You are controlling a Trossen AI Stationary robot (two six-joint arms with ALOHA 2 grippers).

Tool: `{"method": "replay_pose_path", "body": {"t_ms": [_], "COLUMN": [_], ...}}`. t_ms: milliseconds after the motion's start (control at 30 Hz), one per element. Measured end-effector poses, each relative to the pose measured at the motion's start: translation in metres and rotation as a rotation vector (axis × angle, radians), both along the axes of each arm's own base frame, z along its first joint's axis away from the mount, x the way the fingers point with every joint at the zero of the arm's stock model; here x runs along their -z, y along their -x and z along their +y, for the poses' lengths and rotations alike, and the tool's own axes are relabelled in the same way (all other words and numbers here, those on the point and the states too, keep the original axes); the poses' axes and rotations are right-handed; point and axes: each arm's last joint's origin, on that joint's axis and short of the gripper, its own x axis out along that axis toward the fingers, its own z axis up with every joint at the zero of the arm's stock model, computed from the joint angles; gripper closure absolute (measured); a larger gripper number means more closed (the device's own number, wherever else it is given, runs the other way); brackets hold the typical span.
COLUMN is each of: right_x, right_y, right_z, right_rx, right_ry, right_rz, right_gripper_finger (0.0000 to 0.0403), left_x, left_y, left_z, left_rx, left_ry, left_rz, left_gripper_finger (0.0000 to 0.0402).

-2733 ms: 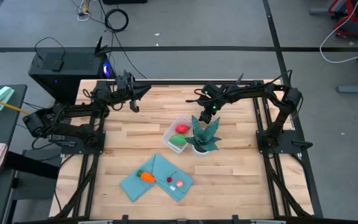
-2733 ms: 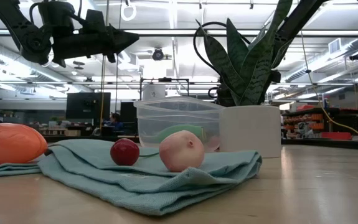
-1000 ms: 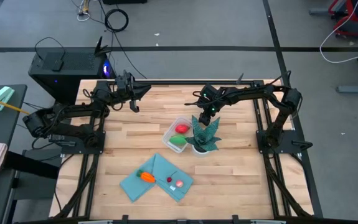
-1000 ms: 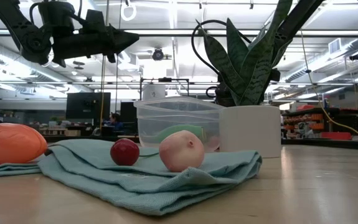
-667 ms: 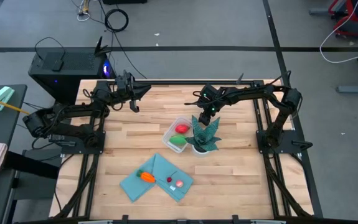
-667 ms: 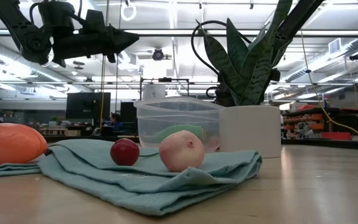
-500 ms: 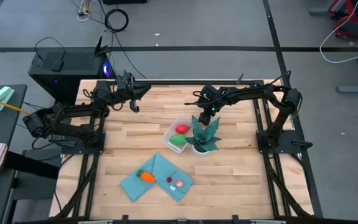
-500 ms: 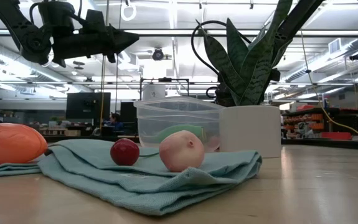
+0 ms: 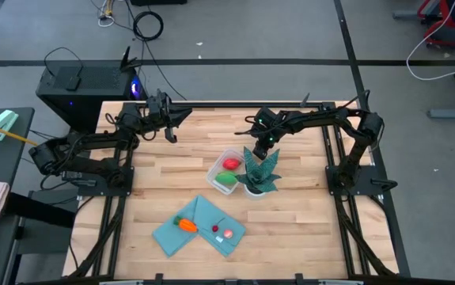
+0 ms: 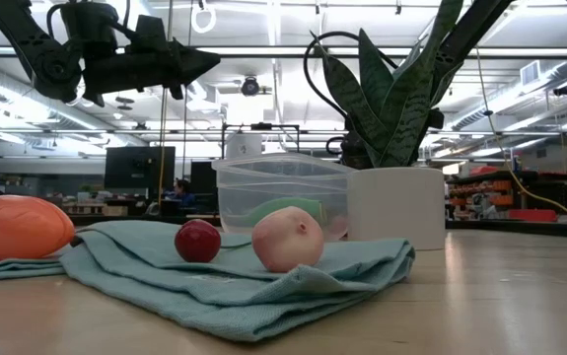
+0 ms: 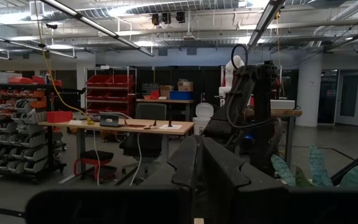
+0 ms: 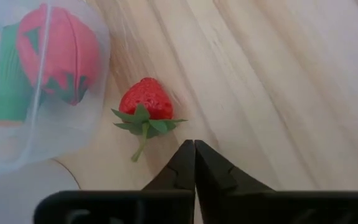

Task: Pick and placing Produce into tupperware
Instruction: Put the strawberry into the container

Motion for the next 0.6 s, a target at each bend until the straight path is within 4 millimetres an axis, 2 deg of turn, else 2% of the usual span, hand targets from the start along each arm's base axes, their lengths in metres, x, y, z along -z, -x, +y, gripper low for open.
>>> {"method": "replay_pose_path", "body": {"t_ms": [167, 467, 600], "right_x": [0.0004, 0.0005, 0.0055], "right_y": [0.0004, 0.0004, -0.0005], "right_z": [-0.0015, -0.0019, -0.0024], "right_rx": [0.016, 0.033, 0.039], "right_ry": [0.046, 0.055, 0.063], "right_rz": [0.021, 0.029, 0.049], "right_gripper_finger": [0.036, 0.0232, 0.0197], "left_x": [0.0001, 0.0, 0.0], "left_y": [-0.0001, -0.0001, -0.0001], "left_z": [0.0, -0.0001, -0.0001], "left_rx": [0.0, 0.0, 0.0], "left_ry": [0.0, -0.001, -0.001], "left_rz": [0.0, 0.0, 0.0], "left_gripper_finger": [0.0363, 0.0368, 0.0367]}}
